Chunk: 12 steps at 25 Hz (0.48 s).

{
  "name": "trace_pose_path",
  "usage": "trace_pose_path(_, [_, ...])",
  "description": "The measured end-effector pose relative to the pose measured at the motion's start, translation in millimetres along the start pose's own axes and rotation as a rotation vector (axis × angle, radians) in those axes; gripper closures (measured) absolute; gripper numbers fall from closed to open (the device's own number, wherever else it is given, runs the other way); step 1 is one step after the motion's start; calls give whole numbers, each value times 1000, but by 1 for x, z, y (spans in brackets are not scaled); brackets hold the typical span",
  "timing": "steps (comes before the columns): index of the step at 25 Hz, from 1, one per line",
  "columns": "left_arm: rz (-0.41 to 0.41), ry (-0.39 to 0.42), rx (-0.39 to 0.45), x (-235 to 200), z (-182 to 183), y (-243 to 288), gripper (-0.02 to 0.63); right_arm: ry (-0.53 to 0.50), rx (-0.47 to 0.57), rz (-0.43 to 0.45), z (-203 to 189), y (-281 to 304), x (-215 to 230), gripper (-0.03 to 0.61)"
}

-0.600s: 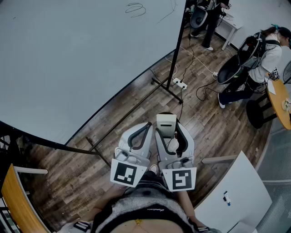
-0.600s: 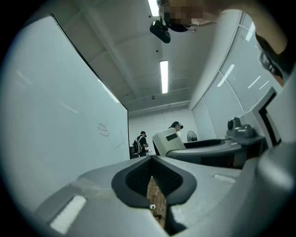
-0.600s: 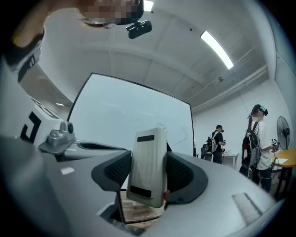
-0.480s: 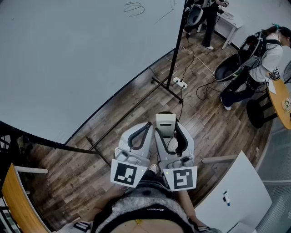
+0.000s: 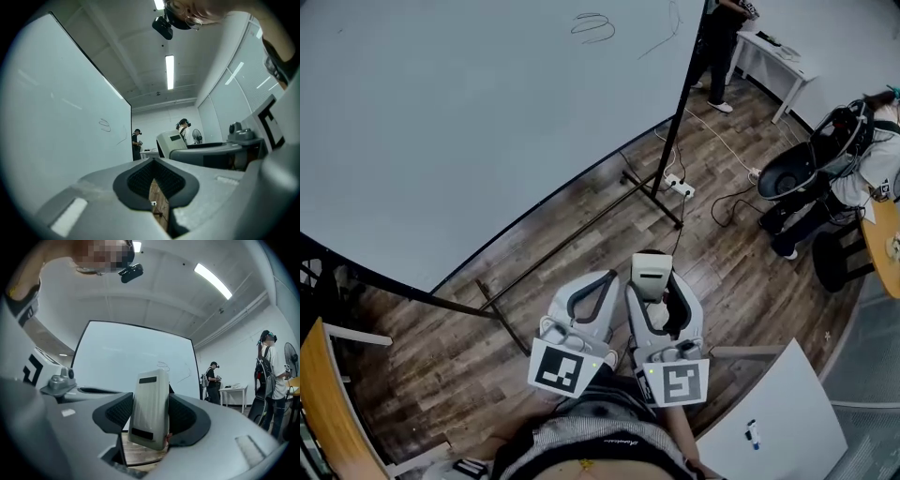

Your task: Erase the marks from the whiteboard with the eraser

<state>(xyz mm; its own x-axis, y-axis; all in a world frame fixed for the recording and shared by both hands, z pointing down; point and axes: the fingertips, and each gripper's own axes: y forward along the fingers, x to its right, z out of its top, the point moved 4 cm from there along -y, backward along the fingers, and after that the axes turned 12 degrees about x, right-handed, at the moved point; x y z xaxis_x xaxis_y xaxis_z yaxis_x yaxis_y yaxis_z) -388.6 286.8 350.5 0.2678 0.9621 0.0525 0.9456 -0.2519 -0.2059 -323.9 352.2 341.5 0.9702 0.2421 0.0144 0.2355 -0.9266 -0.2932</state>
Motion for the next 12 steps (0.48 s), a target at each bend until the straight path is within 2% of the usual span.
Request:
trace_pose_path(2, [16, 14, 2, -7, 1, 3, 615, -4, -5, 14, -3, 8, -1, 334])
trace_pose_path(7, [29, -14, 3, -28, -9, 23, 615, 3, -4, 27, -13, 34, 8, 334])
trace_pose_path(12, [22, -15, 6, -73, -26, 78, 615, -15, 5, 8, -32, 93, 38, 334])
